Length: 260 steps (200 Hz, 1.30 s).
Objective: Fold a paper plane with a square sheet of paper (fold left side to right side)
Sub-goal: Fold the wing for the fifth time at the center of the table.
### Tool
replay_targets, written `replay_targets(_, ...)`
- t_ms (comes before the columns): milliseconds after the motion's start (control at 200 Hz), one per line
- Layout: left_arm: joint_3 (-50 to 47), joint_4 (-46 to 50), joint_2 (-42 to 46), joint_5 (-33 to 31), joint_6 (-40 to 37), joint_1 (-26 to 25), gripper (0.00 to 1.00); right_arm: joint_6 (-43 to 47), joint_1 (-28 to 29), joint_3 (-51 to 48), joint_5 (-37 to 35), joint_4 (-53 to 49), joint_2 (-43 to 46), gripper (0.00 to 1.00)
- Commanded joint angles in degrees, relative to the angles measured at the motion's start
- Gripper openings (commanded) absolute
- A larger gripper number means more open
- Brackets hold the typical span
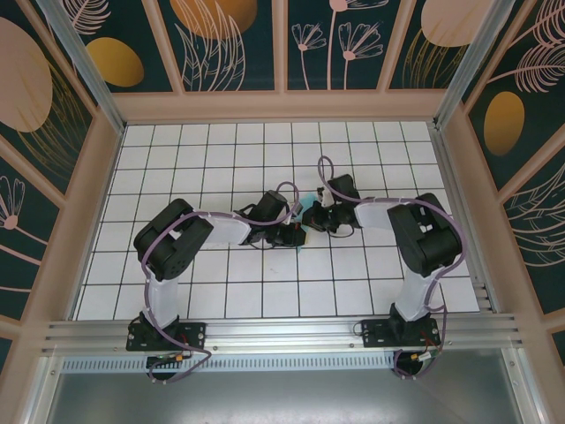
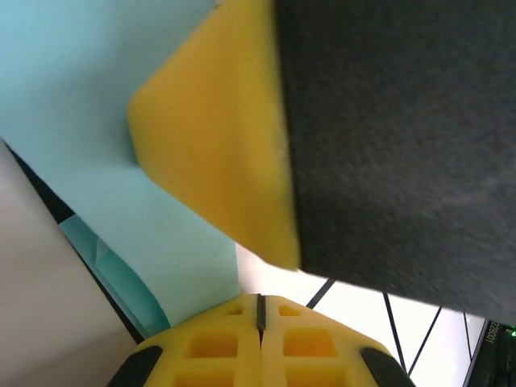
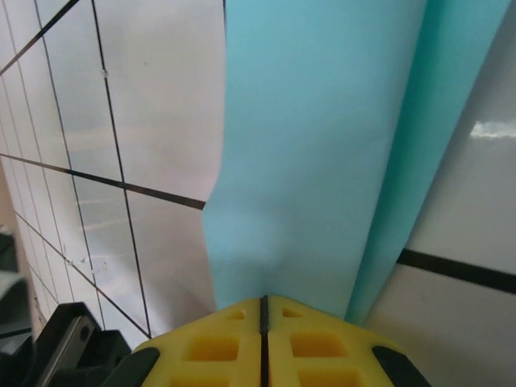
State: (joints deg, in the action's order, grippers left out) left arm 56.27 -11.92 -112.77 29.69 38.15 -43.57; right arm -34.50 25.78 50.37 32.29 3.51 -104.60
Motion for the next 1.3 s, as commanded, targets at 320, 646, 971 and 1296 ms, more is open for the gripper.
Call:
replay_targets(320, -0.90, 7.37, -3.35, -1.68, -0.18, -0.69, 0.00, 7.27, -0.03, 4.81, -11.49, -5.59, -2.65, 0.11)
replay_targets(646, -0.99, 7.12, -3.76, -1.26, -0.18, -0.72, 0.00, 9.64, -2.39, 6.60, -11.65, -5.87, -4.44, 0.11)
replay_targets(971, -1.03, 7.00, -3.94, -1.20, -0.18, -0.70, 0.00, 12.34, -4.84, 11.12, -11.64, -8.08, -6.91, 0.11)
replay_targets(1296, -1.17, 6.78, -3.98, -1.07, -0.03, -0.68, 0.00, 14.68, -8.29, 17.15, -11.49, -10.23, -10.83, 0.11)
